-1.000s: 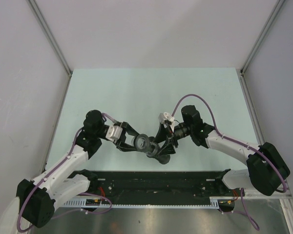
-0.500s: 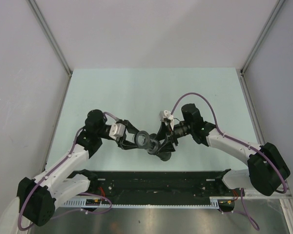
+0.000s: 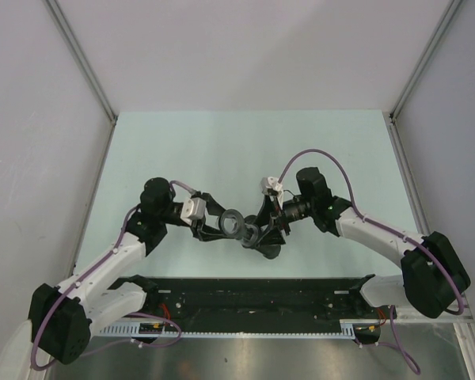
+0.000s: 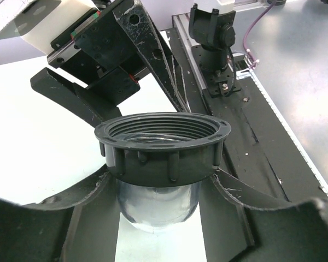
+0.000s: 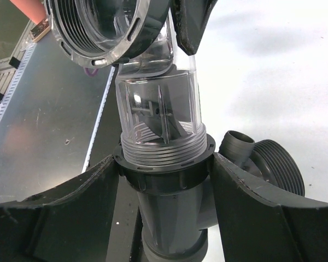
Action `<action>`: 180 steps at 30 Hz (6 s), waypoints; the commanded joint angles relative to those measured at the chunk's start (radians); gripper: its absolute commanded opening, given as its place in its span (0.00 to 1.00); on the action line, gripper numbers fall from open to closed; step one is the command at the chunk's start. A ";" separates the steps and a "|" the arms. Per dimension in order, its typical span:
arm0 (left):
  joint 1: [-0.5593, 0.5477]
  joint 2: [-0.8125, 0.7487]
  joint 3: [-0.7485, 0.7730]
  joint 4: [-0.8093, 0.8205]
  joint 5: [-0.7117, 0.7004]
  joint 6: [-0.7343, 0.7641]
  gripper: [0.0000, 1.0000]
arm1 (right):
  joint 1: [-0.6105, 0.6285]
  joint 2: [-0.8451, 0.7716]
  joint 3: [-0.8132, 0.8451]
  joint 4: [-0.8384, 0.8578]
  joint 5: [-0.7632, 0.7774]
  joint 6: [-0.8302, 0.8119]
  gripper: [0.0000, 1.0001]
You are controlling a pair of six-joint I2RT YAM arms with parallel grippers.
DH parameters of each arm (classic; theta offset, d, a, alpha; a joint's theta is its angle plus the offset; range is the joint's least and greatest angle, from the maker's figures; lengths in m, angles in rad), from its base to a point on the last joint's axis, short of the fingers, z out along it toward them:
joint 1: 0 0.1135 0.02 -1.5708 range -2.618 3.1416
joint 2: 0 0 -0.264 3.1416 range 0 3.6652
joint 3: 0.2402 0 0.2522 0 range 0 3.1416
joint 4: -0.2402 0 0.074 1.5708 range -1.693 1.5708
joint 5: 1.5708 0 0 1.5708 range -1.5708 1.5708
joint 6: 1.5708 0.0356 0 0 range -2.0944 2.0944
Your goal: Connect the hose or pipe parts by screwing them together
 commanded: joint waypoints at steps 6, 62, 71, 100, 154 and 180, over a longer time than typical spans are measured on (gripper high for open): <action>-0.002 0.064 -0.024 -0.070 -0.157 0.025 0.00 | -0.064 -0.043 0.122 0.166 0.034 0.130 0.76; 0.071 -0.056 0.402 -0.484 -0.731 -1.234 0.00 | 0.301 -0.317 -0.059 0.287 0.956 -0.433 1.00; 0.071 -0.066 0.404 -0.483 -0.715 -1.273 0.00 | 0.307 -0.254 -0.053 0.339 0.949 -0.398 0.91; 0.055 -0.059 0.060 0.220 -0.112 -0.469 0.00 | 0.038 -0.159 0.079 0.327 0.028 0.213 0.11; 0.068 -0.316 0.284 -0.180 -0.674 -0.927 0.00 | 0.345 -0.343 0.048 0.112 0.977 -0.484 0.94; 0.073 -0.131 0.109 0.056 0.147 -0.079 0.00 | 0.029 -0.306 0.135 0.025 -0.090 0.172 0.00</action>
